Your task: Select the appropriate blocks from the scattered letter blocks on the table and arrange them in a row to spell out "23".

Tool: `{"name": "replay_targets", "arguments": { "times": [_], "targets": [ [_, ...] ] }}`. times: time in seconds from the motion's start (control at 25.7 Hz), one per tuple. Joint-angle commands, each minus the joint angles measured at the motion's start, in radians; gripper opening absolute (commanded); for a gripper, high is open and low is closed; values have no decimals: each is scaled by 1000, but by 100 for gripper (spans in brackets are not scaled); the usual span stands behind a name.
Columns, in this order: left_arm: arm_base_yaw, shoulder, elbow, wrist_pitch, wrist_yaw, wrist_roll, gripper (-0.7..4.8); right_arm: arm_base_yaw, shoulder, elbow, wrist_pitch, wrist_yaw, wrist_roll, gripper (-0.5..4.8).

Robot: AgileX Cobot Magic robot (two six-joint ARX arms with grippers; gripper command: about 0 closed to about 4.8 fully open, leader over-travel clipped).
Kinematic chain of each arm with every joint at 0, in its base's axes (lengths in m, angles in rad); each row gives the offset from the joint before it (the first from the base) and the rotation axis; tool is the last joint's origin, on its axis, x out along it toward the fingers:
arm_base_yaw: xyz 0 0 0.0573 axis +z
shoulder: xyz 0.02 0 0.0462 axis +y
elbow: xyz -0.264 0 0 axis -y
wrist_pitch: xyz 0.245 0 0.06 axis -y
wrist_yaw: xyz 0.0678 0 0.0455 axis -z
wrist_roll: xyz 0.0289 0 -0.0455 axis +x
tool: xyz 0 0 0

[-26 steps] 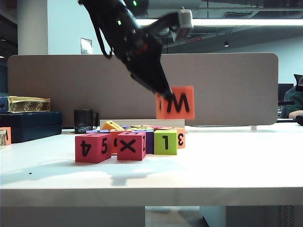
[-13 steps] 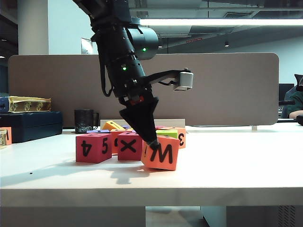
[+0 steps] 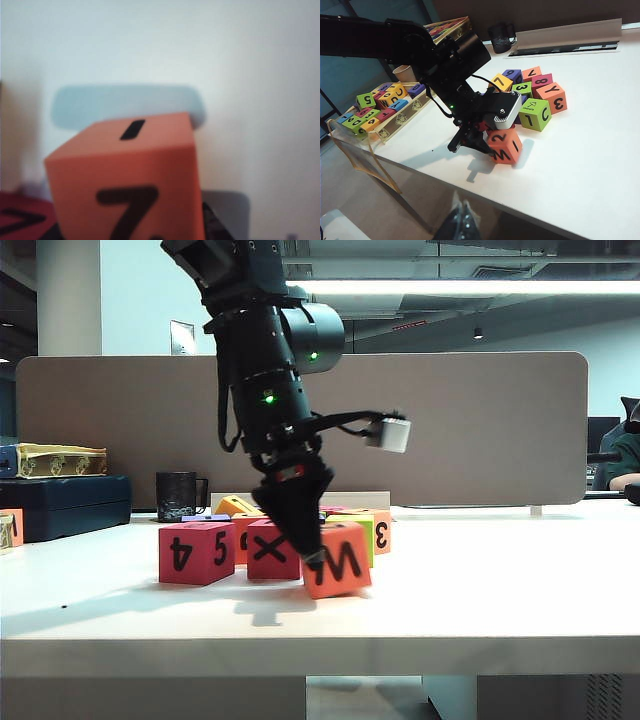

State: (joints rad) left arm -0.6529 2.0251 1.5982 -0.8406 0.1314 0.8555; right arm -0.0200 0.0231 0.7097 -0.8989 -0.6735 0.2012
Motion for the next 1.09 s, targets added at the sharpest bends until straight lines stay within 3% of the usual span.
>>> {"name": "replay_targets", "arguments": {
  "times": [0.04, 0.54, 0.66, 1.01, 1.09],
  "targets": [
    [6, 8, -3, 20, -114, -41, 278, 0, -1, 3, 9, 0, 0, -1],
    [5, 4, -2, 19, -113, -53, 278, 0, -1, 3, 9, 0, 0, -1],
    [4, -1, -1, 18, -112, -71, 333, 0, -1, 3, 9, 0, 0, -1],
    [-9, -20, 0, 28, -113, -72, 333, 0, -1, 3, 9, 0, 0, -1],
    [-15, -26, 0, 27, -113, -109, 333, 0, -1, 3, 8, 0, 0, -1]
  ]
}}
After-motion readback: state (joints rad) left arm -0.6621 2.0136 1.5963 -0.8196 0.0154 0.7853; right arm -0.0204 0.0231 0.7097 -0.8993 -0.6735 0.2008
